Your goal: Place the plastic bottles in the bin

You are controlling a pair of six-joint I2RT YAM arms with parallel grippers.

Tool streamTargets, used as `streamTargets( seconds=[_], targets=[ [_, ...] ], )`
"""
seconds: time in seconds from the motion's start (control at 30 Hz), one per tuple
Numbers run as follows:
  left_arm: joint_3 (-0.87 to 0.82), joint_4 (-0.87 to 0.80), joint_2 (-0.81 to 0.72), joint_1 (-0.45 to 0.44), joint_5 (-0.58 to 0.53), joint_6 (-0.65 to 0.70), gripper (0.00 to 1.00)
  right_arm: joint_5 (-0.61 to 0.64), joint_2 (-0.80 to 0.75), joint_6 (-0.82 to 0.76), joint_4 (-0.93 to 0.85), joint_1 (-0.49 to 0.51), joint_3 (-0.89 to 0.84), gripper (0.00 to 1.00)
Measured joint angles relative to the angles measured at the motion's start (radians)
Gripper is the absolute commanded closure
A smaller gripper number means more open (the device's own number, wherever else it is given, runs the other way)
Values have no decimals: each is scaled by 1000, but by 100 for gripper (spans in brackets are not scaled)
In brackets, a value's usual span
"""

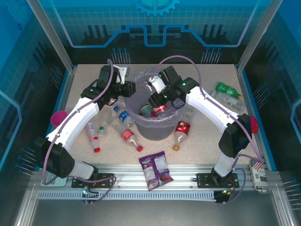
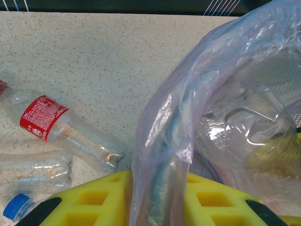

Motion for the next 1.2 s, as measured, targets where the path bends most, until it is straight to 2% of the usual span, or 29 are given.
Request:
streamTargets(
  seconds=[0.13,0.47,0.77,1.07,1.2],
  targets=[
    [-3,1,-1,0,0,0,70,8,26,-13,1,0,-2,33],
    [-5,0,-4,0,0,0,70,36,47,-22,0,0,-10,19],
    [-5,0,-4,0,0,-1,70,7,36,-21,-27,0,82,17],
    [-5,0,-4,0,0,-1,70,10,-202,-22,-41,-16,144,17],
    [-5,1,-4,0,0,-1,70,64,-288,-22,-42,-82,143,17]
  ],
)
